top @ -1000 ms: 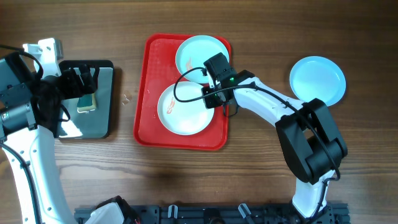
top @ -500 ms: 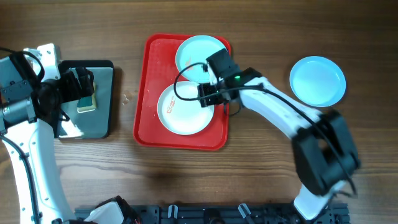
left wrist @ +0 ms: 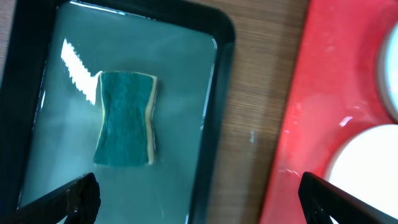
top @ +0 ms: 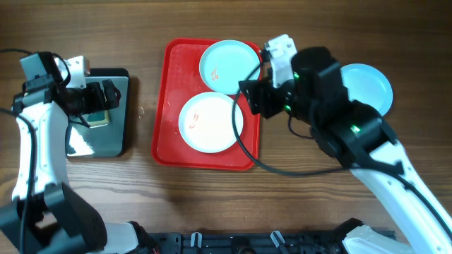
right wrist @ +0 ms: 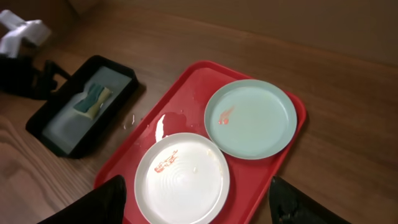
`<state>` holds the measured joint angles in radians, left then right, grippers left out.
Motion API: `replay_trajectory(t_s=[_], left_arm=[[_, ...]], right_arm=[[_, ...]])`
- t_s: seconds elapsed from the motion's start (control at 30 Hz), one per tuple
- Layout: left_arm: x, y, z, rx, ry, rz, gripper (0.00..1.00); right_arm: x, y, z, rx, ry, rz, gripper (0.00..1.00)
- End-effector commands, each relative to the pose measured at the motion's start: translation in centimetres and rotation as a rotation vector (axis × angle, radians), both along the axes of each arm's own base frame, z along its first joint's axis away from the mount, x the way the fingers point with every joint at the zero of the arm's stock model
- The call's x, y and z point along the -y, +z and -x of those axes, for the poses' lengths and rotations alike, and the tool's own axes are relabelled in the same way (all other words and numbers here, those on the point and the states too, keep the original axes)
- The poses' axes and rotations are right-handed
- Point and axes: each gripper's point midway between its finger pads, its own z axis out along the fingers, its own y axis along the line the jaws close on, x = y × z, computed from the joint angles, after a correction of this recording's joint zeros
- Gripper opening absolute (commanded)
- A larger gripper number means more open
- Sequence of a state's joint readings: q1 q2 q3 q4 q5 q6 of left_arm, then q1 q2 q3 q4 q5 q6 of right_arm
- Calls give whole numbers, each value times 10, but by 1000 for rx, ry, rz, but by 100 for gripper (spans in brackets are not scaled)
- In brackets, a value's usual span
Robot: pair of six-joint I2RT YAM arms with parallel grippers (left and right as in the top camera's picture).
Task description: Clean dirty plates on tray and stack at the side
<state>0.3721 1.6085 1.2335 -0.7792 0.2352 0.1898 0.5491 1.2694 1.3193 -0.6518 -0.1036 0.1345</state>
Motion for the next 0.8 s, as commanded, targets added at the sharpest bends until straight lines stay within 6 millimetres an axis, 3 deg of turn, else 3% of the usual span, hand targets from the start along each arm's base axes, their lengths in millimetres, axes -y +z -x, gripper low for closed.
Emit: replay_trajectory(t_s=[0.0,0.1,0.6,0.77], left_arm=[[-23,-24,-5,-65,35,-100,100],[-38,-40,-5,-109,66,-165,100],[-45,-90,-19,-158,63,-155,100],[-47,-102,-22,-166,64,-151,91]], right_arm=[[9,17,14,66,44,42,74],[14,15,22,47,44,52,74],[14,11,23,25,39,54,73],[14,11,23,22,36,51,73]])
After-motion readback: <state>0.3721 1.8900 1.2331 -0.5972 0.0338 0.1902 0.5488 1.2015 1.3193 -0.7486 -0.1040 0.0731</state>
